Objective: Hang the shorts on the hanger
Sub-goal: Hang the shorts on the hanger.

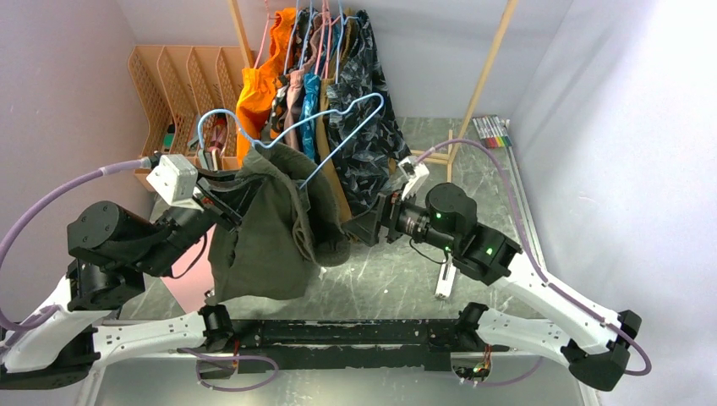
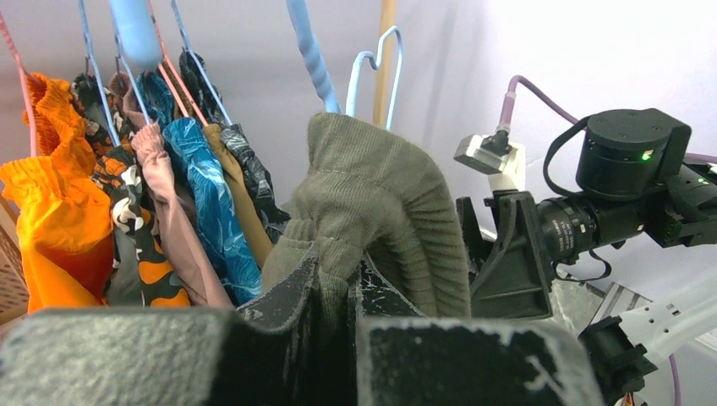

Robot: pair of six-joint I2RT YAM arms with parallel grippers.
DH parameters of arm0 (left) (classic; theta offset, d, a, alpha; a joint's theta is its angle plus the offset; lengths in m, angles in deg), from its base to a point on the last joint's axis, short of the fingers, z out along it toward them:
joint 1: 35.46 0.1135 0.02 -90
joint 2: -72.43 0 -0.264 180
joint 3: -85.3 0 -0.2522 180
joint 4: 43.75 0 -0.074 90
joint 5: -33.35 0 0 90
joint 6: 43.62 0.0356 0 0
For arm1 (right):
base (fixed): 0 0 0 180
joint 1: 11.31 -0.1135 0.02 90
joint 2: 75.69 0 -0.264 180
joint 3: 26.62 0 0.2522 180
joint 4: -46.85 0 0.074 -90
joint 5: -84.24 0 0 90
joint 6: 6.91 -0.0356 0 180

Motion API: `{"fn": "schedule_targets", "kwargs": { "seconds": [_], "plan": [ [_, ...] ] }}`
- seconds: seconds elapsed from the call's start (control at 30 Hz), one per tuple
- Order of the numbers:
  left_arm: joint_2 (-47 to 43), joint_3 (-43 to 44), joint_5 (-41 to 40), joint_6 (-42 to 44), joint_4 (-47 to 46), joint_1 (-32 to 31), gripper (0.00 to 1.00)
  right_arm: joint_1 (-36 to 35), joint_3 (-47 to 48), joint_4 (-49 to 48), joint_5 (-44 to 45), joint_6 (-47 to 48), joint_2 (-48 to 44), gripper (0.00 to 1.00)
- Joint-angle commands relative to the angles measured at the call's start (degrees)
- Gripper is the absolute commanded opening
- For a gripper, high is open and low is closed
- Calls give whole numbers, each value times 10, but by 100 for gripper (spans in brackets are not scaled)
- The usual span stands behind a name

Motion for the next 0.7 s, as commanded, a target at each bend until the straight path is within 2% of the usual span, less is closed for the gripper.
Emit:
{"fn": "schedule_targets", "kwargs": {
  "seconds": [0.0, 0.07, 0.13, 0.3, 0.5, 0.67],
  "plan": [
    [-6, 19, -22, 6, -62, -1, 7, -2, 42, 51, -5, 22, 20, 85],
    [-4, 23, -31, 7, -57, -1, 7, -2, 35, 36, -6, 24, 3, 86],
    [-3, 25, -44, 6, -51, -2, 7, -2, 27, 21, -1, 23, -17, 92],
    [-5, 19, -92, 0, -53, -1, 7, -1, 28, 30, 5, 19, -26, 100],
    [5, 22, -121, -7, -47, -1, 7, -3, 33, 31, -14, 16, 6, 96],
    [6, 26, -105, -12, -46, -1, 7, -6, 28, 33, 59, 0, 22, 84]
  ]
}}
